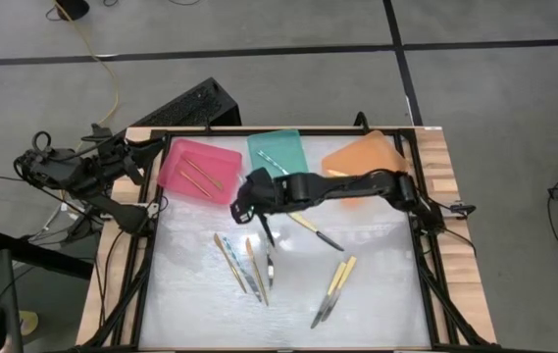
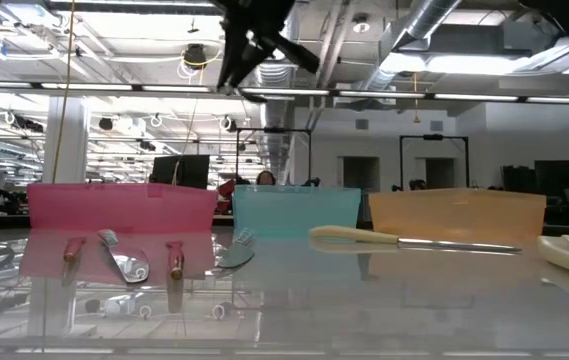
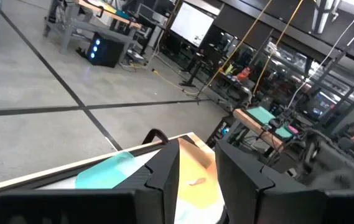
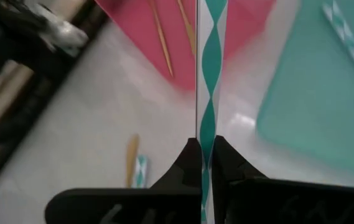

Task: Sort silverware by color (type)
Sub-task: Put the white and blue knife into the green bin

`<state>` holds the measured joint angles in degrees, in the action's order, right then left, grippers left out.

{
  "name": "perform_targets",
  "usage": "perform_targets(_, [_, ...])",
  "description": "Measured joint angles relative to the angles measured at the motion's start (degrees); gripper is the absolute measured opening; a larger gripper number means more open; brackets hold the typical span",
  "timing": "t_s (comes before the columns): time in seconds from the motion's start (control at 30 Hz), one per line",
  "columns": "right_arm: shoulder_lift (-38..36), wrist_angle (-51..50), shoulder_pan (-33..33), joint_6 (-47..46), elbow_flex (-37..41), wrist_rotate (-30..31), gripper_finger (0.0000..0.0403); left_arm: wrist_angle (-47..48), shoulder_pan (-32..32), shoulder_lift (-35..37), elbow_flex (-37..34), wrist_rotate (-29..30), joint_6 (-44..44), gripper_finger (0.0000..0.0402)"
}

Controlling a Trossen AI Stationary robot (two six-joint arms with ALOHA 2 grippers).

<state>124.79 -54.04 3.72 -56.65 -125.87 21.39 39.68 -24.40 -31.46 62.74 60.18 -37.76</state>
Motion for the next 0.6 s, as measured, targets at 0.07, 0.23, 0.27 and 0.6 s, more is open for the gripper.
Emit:
perform_targets(0.07, [0.0, 0.1, -0.9, 2.3, -2.1, 0.0, 0.0009, 0.0, 0.0, 0.0, 0.0, 0.0, 0.0, 0.0089])
perform_targets(0.23, [0.0, 0.1, -3.6, 8.1, -6.5, 0.1, 0.0009, 0.0, 0.0, 0.0, 0.0, 0.1, 0.0, 0.0089])
perform_targets(0.27, [0.0, 0.1, -4.2, 9.3, -7.3, 0.0, 0.0009, 0.0, 0.0, 0.0, 0.0, 0.1, 0.0, 0.0089])
perform_targets(0.6, [-1.7, 0.5, -11.2, 17.0, -8.9, -0.5, 0.0009, 0.3, 0.0, 0.0, 0.0, 0.3, 0.0, 0.0089])
